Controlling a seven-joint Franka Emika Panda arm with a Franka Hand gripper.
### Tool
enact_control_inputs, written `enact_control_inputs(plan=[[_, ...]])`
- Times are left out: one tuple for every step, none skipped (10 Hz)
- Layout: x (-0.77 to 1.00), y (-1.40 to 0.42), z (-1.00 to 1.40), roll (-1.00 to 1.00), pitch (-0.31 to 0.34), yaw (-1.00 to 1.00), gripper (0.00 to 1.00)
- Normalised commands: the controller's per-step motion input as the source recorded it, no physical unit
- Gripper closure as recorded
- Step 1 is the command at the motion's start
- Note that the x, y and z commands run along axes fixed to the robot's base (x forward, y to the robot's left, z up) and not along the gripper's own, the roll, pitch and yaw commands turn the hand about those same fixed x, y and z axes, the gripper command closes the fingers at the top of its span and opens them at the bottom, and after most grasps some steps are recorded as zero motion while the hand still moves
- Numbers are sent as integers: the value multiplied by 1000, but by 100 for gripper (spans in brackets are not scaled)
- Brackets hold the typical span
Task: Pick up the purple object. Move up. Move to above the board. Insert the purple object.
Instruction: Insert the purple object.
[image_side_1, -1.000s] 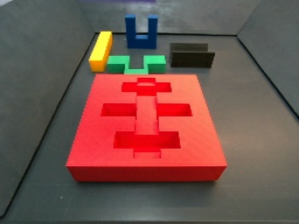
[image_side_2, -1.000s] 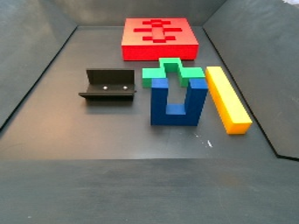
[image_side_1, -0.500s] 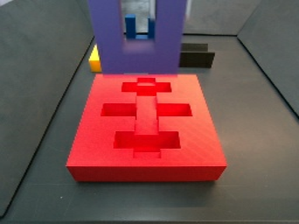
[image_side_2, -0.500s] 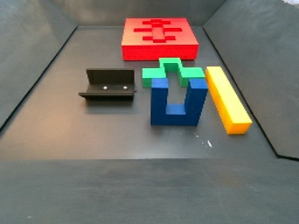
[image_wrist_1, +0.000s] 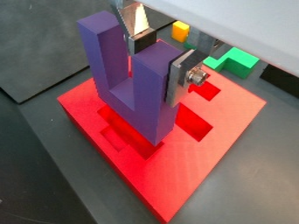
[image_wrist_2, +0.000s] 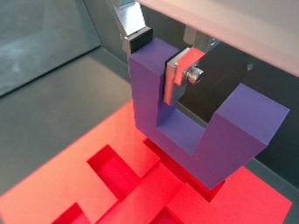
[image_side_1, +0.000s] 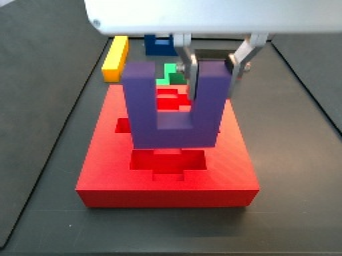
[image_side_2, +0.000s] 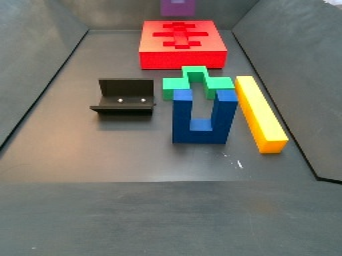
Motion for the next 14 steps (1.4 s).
enact_control_inputs(plan=[[0,-14,-220,-30,-39,20,100],[-37,0,-260,0,-29,20,100],[-51,0,-257,46,0,0,100],[-34,-37,-311,0,-21,0,100],[-11,-74,-277,0,-14,0,100],[-54,-146,-160,0,-11,26,100],[-111,-80,-86,0,-59,94,100],[-43,-80,-103,0,-74,137,100],[0,-34,-129,0,-53,149,100],[26,0,-123,21,-20,129,100],[100,0,-114,51,0,69,100],[131,0,-63,61,0,0,100],[71,0,-3,51,0,-17,100],[91,0,0,33,0,-77,100]])
